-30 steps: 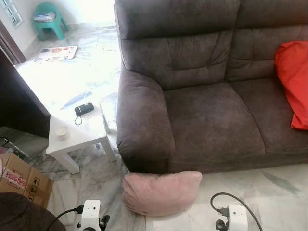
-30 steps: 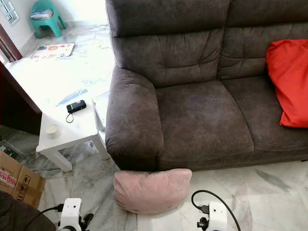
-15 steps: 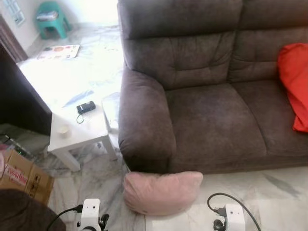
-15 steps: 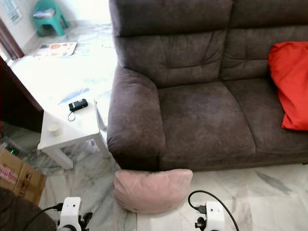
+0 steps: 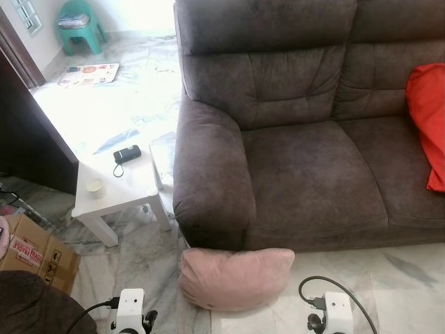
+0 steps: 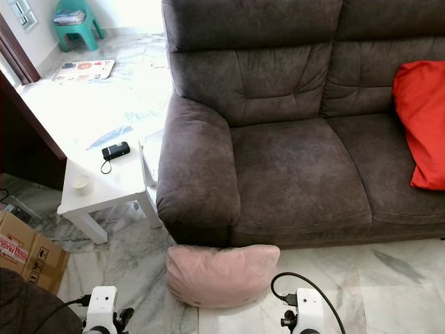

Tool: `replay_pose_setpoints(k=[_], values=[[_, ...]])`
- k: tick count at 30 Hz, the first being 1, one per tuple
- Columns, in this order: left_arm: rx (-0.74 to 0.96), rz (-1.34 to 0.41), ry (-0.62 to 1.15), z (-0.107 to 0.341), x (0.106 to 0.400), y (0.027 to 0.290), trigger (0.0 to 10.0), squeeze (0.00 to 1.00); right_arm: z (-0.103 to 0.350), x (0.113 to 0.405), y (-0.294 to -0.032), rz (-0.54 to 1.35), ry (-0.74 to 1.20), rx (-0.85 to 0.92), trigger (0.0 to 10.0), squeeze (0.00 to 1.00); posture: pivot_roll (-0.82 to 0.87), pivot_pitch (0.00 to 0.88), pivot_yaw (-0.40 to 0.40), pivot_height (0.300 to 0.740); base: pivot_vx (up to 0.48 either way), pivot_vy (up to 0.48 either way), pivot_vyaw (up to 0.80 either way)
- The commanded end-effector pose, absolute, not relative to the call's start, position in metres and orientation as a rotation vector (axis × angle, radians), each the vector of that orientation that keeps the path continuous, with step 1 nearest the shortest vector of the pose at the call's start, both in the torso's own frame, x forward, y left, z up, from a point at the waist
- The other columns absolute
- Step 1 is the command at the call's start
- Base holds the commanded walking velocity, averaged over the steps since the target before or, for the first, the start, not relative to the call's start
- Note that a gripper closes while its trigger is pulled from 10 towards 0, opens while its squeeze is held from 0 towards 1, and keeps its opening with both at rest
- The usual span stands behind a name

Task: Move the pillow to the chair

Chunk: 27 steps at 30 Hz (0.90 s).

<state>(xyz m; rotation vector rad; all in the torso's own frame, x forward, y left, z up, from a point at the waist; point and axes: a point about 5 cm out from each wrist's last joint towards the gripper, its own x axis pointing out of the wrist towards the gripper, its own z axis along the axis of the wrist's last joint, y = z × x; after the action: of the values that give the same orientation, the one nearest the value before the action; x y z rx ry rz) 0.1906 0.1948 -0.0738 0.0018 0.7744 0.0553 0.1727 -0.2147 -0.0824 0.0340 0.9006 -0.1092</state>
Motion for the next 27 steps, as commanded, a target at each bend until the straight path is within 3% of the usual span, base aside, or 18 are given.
replay_pose_setpoints(k=[1,27], values=[[-0.001,0.067,0.782,-0.0752,0.1872,0.1966,10.0,0.0,-0.0856,0.167,-0.2125,-0.11,0.922,0.043,10.0,0.0,0.01,0.077,0.045,0.74,0.0,0.0,0.0],[0.002,0.052,0.769,-0.0741,0.1893,0.1937,10.0,0.0,-0.0851,0.1691,-0.2103,-0.102,0.917,0.043,10.0,0.0,0.01,0.069,0.046,0.74,0.272,0.0,0.0]])
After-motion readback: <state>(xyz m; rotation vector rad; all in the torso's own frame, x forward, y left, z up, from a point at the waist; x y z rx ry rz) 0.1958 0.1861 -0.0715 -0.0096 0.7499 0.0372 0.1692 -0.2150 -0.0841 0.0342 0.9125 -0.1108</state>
